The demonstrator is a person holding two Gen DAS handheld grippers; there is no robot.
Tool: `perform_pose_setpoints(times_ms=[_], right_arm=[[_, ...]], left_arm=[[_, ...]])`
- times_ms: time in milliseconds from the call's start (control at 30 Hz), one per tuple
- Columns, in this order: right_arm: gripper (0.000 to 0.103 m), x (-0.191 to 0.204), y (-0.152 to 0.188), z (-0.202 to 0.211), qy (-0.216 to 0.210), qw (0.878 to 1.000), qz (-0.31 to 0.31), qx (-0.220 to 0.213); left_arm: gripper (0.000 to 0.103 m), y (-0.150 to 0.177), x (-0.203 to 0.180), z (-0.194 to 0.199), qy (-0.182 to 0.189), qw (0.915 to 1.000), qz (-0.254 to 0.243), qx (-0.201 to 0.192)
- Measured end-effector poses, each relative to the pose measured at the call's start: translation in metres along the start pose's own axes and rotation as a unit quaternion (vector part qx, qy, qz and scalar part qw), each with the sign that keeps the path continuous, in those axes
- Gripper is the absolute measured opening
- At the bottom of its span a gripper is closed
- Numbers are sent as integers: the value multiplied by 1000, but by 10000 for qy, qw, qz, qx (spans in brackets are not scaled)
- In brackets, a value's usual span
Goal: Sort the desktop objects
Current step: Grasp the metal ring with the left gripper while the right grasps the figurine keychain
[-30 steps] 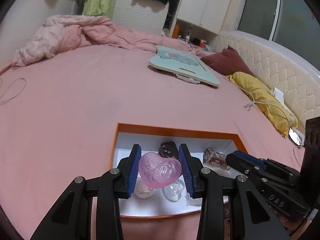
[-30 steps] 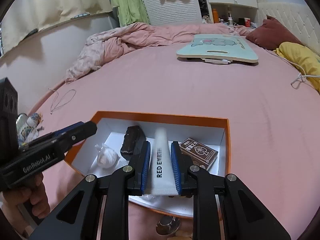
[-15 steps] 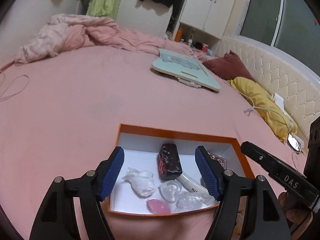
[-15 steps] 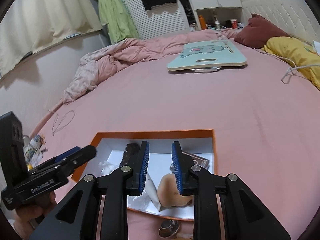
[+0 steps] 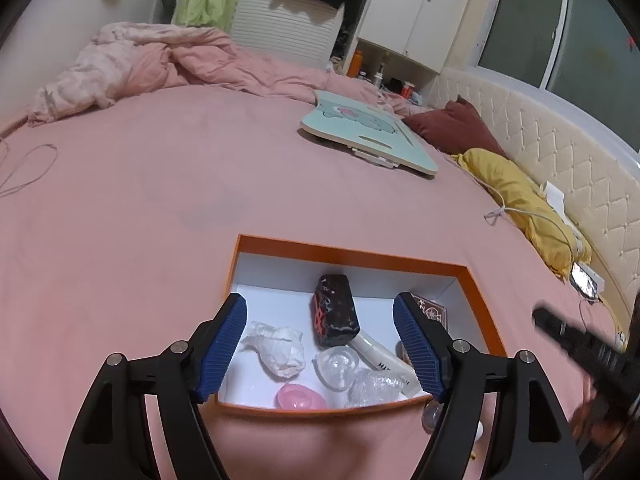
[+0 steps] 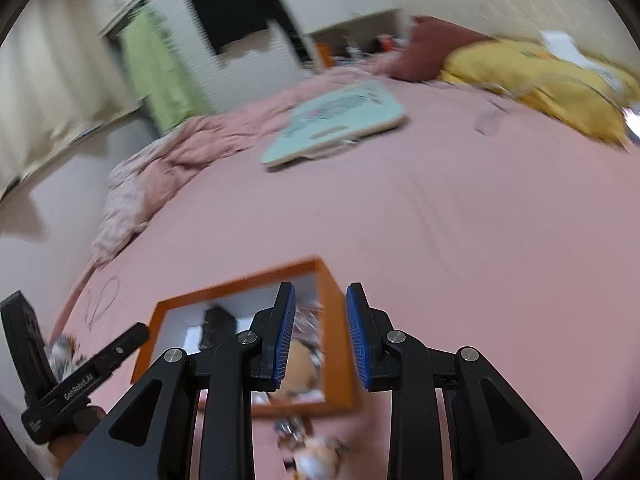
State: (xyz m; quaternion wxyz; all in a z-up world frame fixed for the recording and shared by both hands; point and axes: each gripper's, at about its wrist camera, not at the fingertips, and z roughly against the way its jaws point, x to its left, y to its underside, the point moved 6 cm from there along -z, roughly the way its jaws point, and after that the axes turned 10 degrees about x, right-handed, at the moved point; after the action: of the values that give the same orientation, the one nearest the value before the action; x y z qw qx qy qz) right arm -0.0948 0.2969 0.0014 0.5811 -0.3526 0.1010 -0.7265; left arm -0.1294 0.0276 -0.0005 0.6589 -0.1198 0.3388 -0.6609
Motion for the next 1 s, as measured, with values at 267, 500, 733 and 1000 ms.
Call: perform_pose_setpoints(times_ms=[267, 500, 733, 1000], right_arm=[[30, 3, 76, -12, 243, 9971, -159, 700], [74, 33, 104, -35, 502, 9929, 748, 782], [42, 15, 105, -36, 589, 9916, 670, 937], [42, -17, 83, -3, 957, 9945, -2, 427]], left_arm=[[78, 16, 7, 21, 180, 9995, 259, 10], [79, 37, 10, 29, 187, 9990, 401, 91], [79, 44, 15, 21, 12, 9989, 460, 123], [79, 68, -40, 11, 375, 9972, -545, 346]])
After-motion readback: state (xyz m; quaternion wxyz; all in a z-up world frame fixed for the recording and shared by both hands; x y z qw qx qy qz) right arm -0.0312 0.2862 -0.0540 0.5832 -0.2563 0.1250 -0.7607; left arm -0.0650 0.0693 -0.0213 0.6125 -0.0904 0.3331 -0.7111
